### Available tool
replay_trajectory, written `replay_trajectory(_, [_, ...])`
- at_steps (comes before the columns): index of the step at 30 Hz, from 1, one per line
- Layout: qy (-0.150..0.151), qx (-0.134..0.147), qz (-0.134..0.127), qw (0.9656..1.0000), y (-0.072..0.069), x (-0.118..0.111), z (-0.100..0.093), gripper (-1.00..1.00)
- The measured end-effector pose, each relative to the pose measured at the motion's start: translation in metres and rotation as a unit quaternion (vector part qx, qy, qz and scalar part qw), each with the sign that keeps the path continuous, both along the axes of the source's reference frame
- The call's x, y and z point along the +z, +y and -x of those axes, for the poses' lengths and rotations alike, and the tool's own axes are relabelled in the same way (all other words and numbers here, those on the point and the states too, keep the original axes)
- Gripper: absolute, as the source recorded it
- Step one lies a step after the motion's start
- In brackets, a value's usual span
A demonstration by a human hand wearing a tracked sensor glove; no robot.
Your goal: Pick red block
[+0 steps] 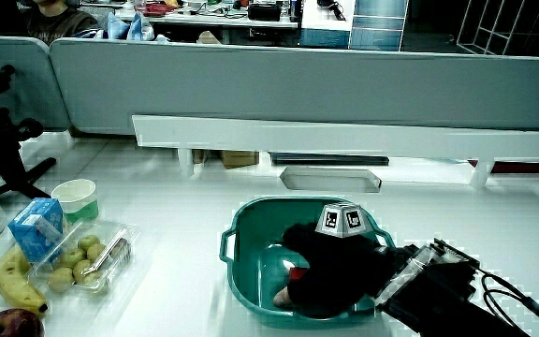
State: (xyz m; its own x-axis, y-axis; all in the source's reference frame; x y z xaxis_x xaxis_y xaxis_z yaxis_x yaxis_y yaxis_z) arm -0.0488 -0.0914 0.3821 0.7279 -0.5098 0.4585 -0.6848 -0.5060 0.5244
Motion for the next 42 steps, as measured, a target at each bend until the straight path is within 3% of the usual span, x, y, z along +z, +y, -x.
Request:
replay_trajectory(9, [0.032, 0.019, -0.004, 0.9993, -0.008, 0.018, -0.010, 0.00])
replay_trajectory(16, [0.042, 0.034, 0.026, 0.9982, -0.014, 0.033, -0.018, 0.00])
replay_trajectory(22, [0.061, 0.042, 0.030, 0.9968, -0.018, 0.044, -0.024, 0.00])
replay_trajectory(24, [0.077, 0.038, 0.024, 0.9960, -0.019, 0.048, -0.024, 0.00])
replay_trajectory(25, [0.075, 0.039, 0.034, 0.9958, -0.019, 0.048, -0.025, 0.00])
replay_trajectory(27, [0.089, 0.039, 0.020, 0.9950, -0.021, 0.050, -0.026, 0.00])
replay_trajectory(28, [0.086, 0.040, 0.035, 0.9949, -0.022, 0.050, -0.027, 0.00])
replay_trajectory(35, [0.119, 0.037, 0.039, 0.9914, -0.024, 0.055, -0.029, 0.00])
replay_trajectory(39, [0.111, 0.033, 0.048, 0.9922, -0.023, 0.056, -0.031, 0.00])
replay_trajectory(41, [0.124, 0.040, 0.041, 0.9907, -0.025, 0.061, -0.032, 0.00])
replay_trajectory(42, [0.119, 0.031, 0.053, 0.9909, -0.025, 0.060, -0.032, 0.00])
